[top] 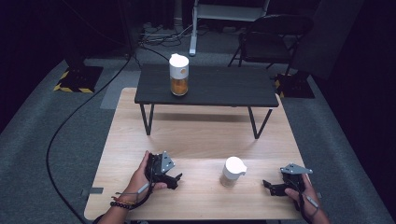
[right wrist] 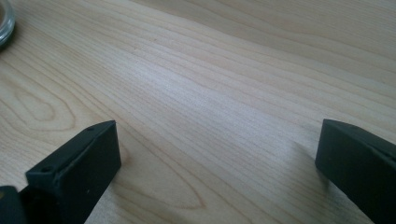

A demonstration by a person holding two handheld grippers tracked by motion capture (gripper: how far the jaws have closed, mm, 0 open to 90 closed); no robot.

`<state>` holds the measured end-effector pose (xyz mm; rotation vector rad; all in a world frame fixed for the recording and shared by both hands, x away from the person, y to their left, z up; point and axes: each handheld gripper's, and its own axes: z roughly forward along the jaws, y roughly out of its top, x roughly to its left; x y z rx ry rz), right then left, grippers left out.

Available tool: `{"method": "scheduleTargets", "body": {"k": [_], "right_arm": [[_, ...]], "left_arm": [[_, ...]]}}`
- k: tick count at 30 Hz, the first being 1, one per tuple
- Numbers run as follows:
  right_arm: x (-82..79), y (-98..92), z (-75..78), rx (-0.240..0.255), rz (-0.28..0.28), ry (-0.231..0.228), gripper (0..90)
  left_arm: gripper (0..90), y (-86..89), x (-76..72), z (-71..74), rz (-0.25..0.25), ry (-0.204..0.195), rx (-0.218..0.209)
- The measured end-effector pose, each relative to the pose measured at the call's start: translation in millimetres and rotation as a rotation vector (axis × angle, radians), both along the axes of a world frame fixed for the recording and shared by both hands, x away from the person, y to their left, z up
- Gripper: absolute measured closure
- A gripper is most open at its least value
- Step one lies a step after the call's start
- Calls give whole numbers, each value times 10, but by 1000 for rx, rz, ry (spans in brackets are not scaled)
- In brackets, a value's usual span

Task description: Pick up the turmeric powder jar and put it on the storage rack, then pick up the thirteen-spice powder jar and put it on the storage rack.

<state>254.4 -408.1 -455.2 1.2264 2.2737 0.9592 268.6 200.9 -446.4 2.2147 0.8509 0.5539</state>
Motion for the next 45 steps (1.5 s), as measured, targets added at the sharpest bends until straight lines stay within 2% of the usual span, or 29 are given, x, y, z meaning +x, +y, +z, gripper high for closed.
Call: {"method": "scheduleTargets", "body": {"k": [5,6,9,11,14,15,16,23,45], "right_arm": [[0,0,0,0,0,0,0],[0,0,0,0,0,0,0],[0,1,0,0,0,0,0],[0,0,0,0,0,0,0],[-1,1,0,0,0,0,0],[-5,2,0,0,-2,0,0],[-7,2,0,0,-3,0,0],[-3,-3,0,0,1,0,0],[5,-11,0,1,7,1,0]], "left_arm": [[19,116,-3,-23,27,42,-18],[19,116,-3,-23,27,42,-18],[20,158,-1,-40,44,81,-3],[17,224,9,-57,50,99,-28],[11,267,5,-65,66,100,-33],[10,348,58,-59,75,141,-57],[4,377,65,-59,80,146,-61],[5,436,56,-61,75,146,-62],[4,436,59,-60,75,146,-60]]}}
